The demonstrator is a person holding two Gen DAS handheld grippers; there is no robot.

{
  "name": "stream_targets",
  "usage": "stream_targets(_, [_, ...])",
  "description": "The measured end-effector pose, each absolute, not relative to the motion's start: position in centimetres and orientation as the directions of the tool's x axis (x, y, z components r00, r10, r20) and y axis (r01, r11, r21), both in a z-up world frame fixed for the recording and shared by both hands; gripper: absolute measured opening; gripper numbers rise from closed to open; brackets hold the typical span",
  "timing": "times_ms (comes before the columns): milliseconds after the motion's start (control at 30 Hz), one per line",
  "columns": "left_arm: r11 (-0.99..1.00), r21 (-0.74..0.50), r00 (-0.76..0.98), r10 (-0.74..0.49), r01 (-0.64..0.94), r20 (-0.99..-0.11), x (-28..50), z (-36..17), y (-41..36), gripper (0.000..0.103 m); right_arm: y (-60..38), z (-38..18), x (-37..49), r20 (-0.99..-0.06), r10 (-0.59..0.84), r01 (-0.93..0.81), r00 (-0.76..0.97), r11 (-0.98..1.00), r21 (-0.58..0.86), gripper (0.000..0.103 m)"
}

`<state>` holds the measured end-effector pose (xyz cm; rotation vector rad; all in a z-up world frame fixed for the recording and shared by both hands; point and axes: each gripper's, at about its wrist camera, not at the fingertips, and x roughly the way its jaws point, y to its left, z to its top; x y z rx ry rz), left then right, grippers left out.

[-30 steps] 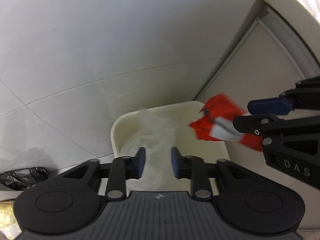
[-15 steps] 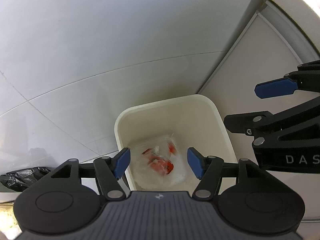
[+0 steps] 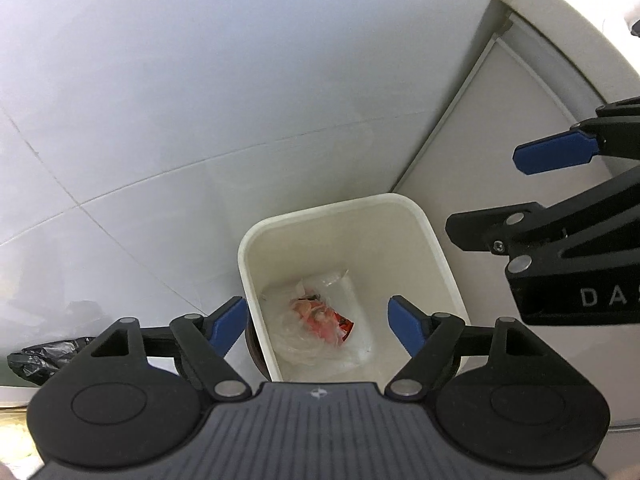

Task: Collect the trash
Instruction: 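Open the right tool to drop the red wrapper into the bin, then move both tools back toward the cluttered counter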

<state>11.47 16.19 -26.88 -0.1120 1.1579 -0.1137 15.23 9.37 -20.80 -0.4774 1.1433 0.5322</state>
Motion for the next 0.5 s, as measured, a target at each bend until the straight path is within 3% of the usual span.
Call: stream_targets(500, [0.992,-0.120,0.480,-0.122,0.035,-0.868,8.1,-23.6,16.5,0.094,8.7,-15.1,12.5,-0.893,0.202,-0.633,0.403,0.766,-0.112,0.077])
